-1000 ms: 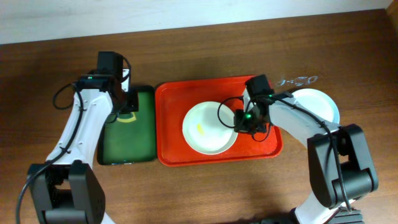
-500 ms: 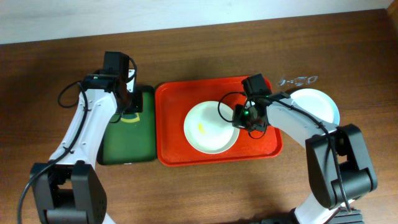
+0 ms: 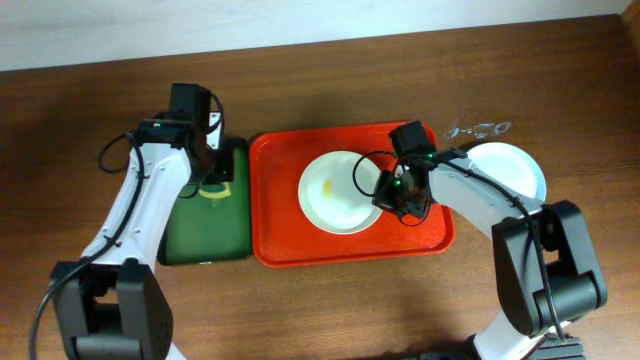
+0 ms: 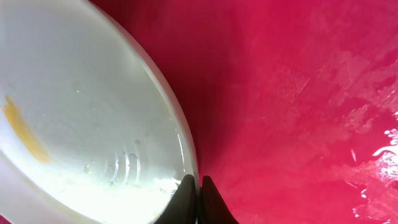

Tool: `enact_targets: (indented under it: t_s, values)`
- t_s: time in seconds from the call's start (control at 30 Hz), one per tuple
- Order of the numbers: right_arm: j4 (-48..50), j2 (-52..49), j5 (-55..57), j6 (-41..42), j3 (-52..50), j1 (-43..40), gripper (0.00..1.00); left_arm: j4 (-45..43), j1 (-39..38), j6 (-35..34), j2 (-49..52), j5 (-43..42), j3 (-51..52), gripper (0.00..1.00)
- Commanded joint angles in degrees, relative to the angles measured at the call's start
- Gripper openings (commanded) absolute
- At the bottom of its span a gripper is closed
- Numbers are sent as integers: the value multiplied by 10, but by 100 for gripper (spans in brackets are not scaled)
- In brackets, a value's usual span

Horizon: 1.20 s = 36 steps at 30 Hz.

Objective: Clean dirty plates on tray and stack at the side
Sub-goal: 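Lift the sponge with left gripper and carry it over the white plate, then scrub the white plate with the sponge in left gripper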

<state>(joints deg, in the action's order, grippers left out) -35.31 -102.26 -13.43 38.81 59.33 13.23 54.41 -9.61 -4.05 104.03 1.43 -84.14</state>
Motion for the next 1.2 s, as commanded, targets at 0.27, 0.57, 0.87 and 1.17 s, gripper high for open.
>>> enact_targets:
  t_s: [0.27, 0.57, 0.87, 1.17]
  values:
    - [37, 5, -9, -11, -3, 67, 4, -43, -136, -75, 28, -17, -9, 0]
    - [43, 5, -9, -61, -3, 71, 18, -58, -175, -97, 78, -47, -9, 0]
    - [45, 5, -9, -73, -3, 71, 4, -97, -175, -99, 130, -55, -9, 0]
    - [45, 5, 2, -73, -3, 71, 4, -104, -182, -98, 183, -137, -9, 0]
